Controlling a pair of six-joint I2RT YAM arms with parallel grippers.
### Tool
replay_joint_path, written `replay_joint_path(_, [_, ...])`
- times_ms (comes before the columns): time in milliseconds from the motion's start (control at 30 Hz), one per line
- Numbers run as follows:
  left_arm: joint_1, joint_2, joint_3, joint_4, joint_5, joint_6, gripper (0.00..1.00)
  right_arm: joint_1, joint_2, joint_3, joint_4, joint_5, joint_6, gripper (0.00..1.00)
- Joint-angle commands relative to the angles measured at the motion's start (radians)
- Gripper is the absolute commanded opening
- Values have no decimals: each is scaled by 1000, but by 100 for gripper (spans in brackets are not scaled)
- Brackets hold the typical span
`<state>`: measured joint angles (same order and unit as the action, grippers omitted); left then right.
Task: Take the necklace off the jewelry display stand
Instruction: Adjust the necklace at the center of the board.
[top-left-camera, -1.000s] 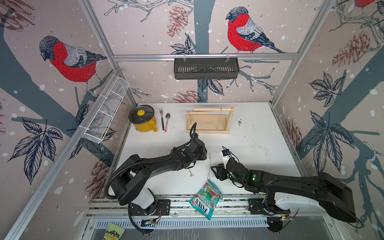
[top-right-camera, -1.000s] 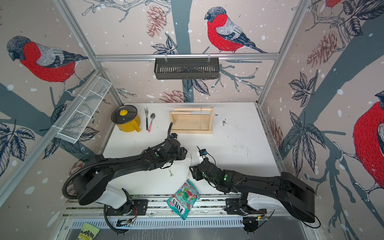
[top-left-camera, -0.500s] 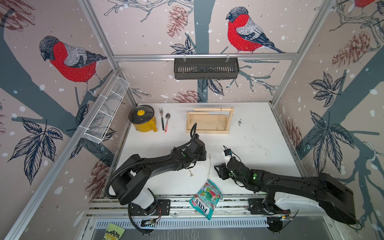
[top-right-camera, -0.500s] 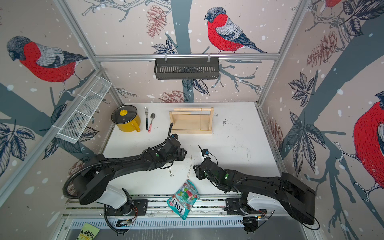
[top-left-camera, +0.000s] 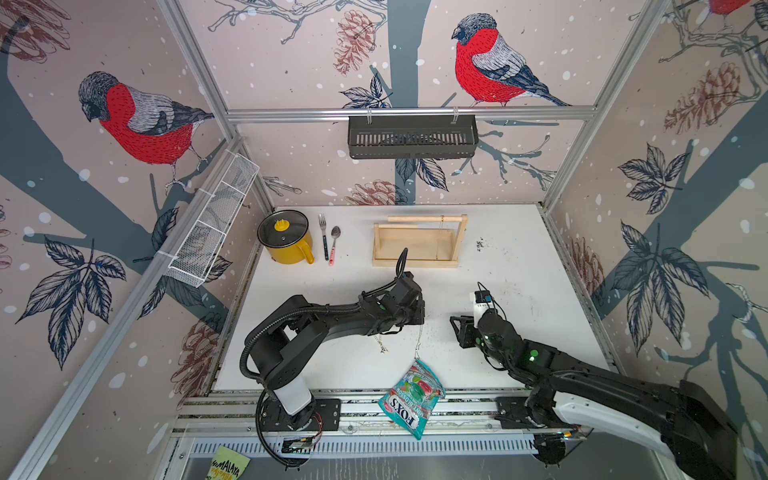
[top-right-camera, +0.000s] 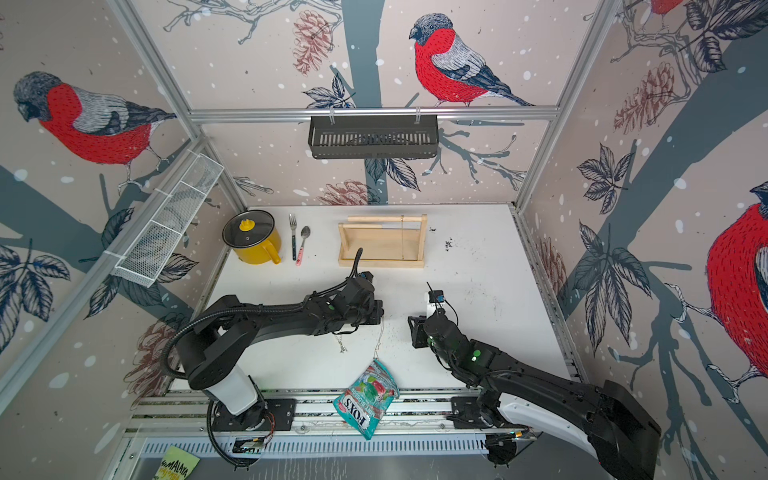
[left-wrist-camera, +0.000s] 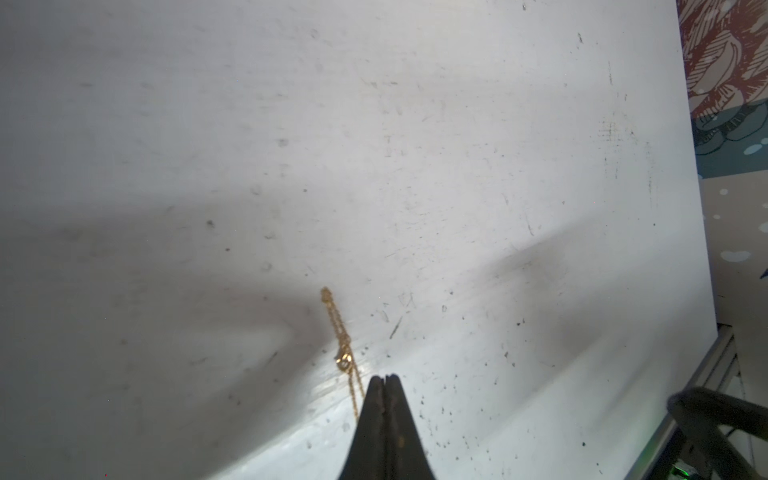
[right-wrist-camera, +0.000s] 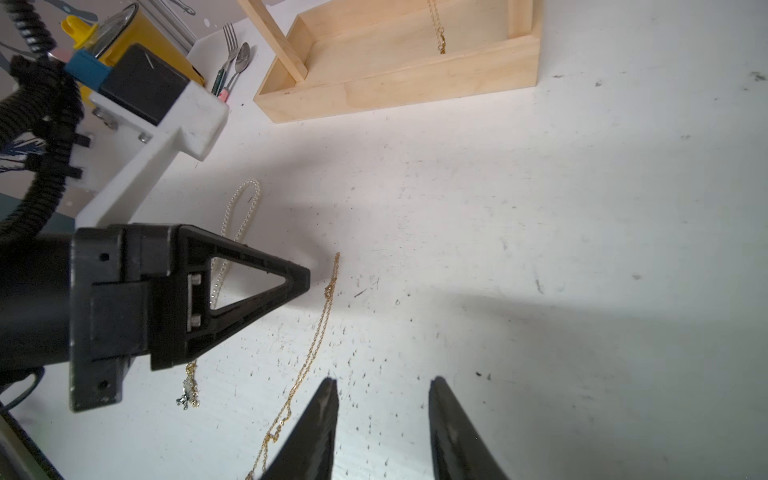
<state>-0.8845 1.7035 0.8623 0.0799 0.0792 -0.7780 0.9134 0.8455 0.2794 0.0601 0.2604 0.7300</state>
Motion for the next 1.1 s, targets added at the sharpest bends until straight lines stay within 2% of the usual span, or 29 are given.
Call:
replay_joint_path(0, [-11,33,30,3,12,-21,0,-15,-34,-17,-14,10,-9,38])
replay_joint_path(233, [-8,85,60,-72,-45,-53,0,-34,-100,-38,-46,12,-9,38])
replay_joint_path(600, [-10,-3,35,-69,-86,-46,0,-55,-132,-68,-37,-3,-9,38])
replay_joint_path(1067, [-9,79,82,-134,-100,-55,0,-64,-133,-72,-36,-10,-12,38])
